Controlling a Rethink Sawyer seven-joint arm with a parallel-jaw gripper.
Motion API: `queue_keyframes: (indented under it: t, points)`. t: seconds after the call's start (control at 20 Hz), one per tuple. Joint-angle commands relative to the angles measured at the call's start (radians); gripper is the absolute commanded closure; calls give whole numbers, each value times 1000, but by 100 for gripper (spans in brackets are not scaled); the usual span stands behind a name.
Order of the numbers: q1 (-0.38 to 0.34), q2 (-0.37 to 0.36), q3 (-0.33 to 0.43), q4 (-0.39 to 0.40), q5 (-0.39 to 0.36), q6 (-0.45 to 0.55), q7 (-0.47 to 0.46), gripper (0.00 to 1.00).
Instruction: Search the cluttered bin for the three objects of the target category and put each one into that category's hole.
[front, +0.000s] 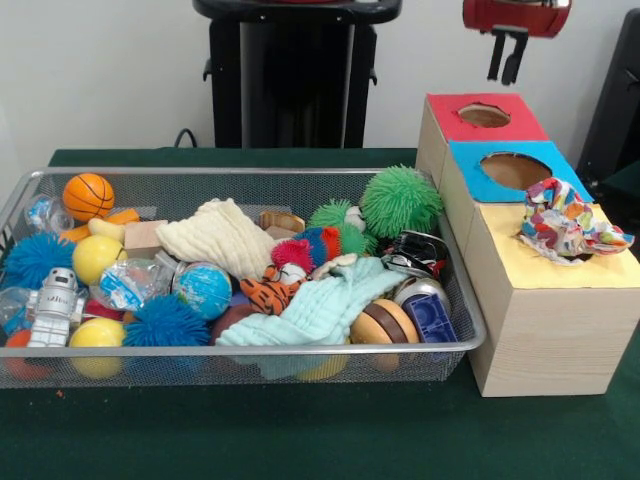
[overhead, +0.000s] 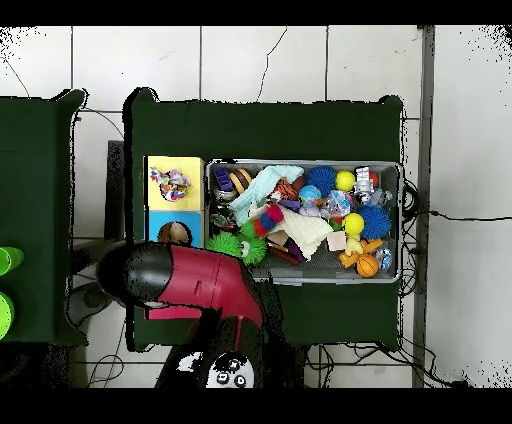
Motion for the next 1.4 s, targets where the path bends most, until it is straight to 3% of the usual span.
queue_keyframes:
  t: [0.05,0.45,0.75,0.9,1.15,1.4]
  points:
    - [-21,-52,8,-83,-77,56,98,100]
    - [-45,-71,-6,-183,-153,-90,93,100]
    - [-78,-31,24,-241,-159,-139,102,100]
    - [-89,33,45,-274,-154,-179,118,100]
    - [-104,173,85,-302,-139,-341,146,100]
    - [-88,253,83,-316,-111,-414,190,100]
